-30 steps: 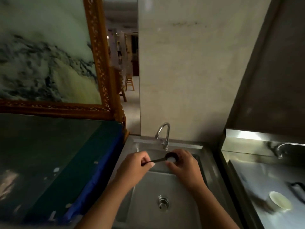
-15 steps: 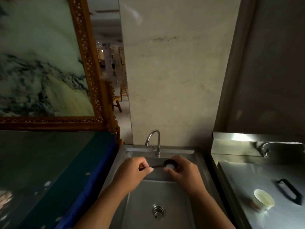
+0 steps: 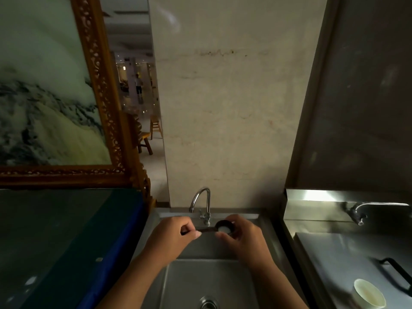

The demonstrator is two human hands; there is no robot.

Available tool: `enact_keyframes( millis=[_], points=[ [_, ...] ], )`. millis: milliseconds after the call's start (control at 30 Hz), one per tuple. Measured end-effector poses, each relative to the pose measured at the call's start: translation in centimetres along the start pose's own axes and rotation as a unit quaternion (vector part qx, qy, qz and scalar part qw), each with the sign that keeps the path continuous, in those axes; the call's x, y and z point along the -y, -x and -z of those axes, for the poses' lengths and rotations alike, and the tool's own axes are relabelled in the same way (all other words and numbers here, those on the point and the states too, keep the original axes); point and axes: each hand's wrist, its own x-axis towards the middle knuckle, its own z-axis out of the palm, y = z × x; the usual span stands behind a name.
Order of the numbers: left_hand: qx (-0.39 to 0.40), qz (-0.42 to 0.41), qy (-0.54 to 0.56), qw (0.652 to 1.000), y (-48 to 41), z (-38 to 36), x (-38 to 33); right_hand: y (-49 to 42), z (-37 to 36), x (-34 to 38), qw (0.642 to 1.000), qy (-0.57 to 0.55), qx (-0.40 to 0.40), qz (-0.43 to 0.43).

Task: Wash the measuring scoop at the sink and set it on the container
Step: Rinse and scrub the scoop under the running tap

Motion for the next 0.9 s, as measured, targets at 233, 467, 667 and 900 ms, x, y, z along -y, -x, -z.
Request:
enact_keyframes(
  millis=[233, 467, 667, 900],
  points=[
    [0.011, -0.011, 0.0, 1.0, -7.5, 1.3, 4.5, -7.1, -3.7, -0.5, 1.0, 0.016, 0.006, -0.019],
    [0.034, -0.015, -0.008, 0.999, -13.0, 1.4, 8.5, -13.1, -7.1, -1.6, 0.998, 0.042, 0.019, -0.032],
    [0.073, -0.015, -0.006, 0.997, -15.5, -0.2, 10.8, -15.2, -9.3, -3.9, 0.999, 0.036, 0.019, -0.023],
    [0.102, 0.027, 0.007, 0.994, -15.0, -3.0, 12.1, -14.6, -11.2, -6.1, 0.998, 0.018, 0.045, -0.034]
  ],
)
